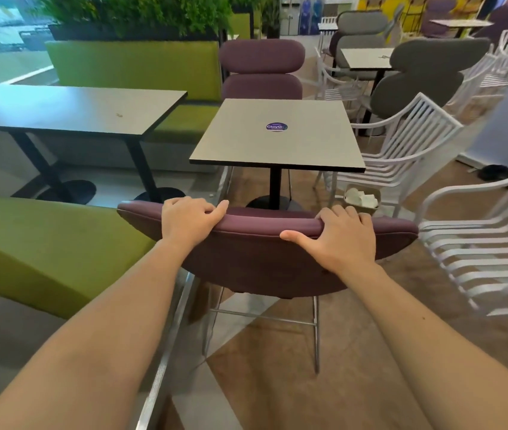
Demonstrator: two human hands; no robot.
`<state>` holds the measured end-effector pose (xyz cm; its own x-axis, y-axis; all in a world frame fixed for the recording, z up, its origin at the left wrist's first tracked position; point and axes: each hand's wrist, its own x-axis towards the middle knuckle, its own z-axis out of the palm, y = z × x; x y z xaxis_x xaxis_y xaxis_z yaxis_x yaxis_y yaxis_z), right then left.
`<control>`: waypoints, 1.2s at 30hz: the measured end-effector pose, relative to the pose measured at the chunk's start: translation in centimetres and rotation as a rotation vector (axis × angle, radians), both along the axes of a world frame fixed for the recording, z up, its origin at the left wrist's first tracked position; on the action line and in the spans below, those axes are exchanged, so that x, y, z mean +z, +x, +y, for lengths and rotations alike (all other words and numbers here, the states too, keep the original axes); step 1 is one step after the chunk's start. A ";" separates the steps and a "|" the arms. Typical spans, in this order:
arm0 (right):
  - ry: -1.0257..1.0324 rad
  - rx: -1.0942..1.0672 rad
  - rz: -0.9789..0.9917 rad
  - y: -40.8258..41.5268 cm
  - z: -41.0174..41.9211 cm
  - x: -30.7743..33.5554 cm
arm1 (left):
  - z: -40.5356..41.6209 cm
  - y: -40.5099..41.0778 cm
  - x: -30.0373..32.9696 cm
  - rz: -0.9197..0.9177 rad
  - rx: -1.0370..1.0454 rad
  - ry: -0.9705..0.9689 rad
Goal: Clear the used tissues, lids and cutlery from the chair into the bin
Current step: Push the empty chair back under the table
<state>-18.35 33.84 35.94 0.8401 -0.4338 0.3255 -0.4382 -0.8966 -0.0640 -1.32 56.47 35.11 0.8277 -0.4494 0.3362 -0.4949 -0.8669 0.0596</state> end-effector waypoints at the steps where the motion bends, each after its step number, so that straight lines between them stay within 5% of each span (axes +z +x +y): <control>1: -0.004 -0.019 0.003 0.0 0.5 -0.1 | 0.2 0.2 0.2 0.016 -0.005 0.021; 10: 0.147 0.153 0.010 0.2 1.9 -1.4 | -0.3 -2.0 0.8 -0.009 0.023 0.386; 26: 0.186 0.258 0.150 0.1 0.0 1.4 | -2.1 -7.3 0.4 -0.034 0.012 0.234; 36: -0.137 0.376 -0.106 1.8 -1.3 -0.4 | -5.1 -5.1 -1.3 -0.224 -0.084 -0.081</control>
<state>-16.60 32.51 35.57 0.8903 -0.0499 0.4526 -0.0761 -0.9963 0.0400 -6.45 51.41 33.86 0.6892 -0.4773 0.5451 -0.5737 -0.8191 0.0081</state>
